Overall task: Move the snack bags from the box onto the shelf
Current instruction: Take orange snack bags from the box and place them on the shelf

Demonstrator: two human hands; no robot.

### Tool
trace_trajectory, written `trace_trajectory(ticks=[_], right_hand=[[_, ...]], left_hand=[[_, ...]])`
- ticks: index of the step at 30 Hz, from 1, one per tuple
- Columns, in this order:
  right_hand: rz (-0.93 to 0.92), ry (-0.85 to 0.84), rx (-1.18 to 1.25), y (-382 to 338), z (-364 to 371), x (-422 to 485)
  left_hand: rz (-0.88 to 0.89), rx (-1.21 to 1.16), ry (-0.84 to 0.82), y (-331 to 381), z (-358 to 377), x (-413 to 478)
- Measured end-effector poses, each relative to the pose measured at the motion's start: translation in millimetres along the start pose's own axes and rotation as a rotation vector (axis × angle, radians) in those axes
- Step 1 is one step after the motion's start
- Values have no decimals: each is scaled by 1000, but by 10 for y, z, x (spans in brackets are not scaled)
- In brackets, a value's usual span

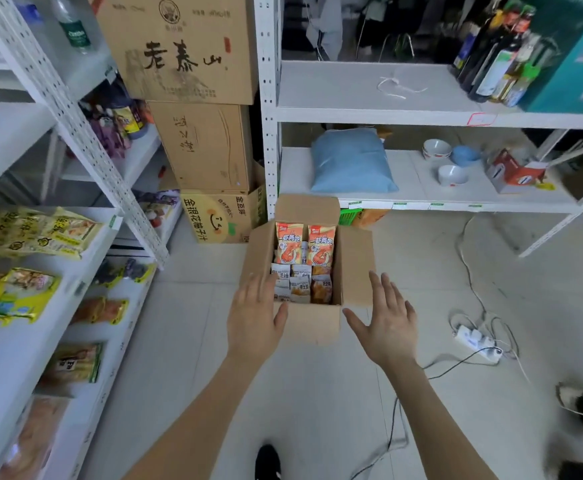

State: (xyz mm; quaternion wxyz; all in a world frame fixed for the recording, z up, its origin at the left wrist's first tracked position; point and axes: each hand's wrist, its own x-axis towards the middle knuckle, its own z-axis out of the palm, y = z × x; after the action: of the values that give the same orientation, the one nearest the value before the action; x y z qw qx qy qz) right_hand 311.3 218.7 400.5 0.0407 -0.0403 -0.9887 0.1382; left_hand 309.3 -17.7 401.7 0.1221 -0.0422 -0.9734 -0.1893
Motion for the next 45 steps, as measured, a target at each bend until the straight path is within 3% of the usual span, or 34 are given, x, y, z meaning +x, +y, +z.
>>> trace_trajectory(ticks=[15,26,39,45], right_hand=[[95,-197,158,216,1491,2197],[180,-299,237,568,3321,3682],[360,-214,400,1053,5459,4557],[459,-125,625,1223,6146,4836]], left_hand=[[-71,-4,-211,-611,1731,2090],[-184,-64,-294,-1446,3788,3072],[-361,-123,-273,-2421,5804,3488],[-511,-341,-274,-2807,6626,3647]])
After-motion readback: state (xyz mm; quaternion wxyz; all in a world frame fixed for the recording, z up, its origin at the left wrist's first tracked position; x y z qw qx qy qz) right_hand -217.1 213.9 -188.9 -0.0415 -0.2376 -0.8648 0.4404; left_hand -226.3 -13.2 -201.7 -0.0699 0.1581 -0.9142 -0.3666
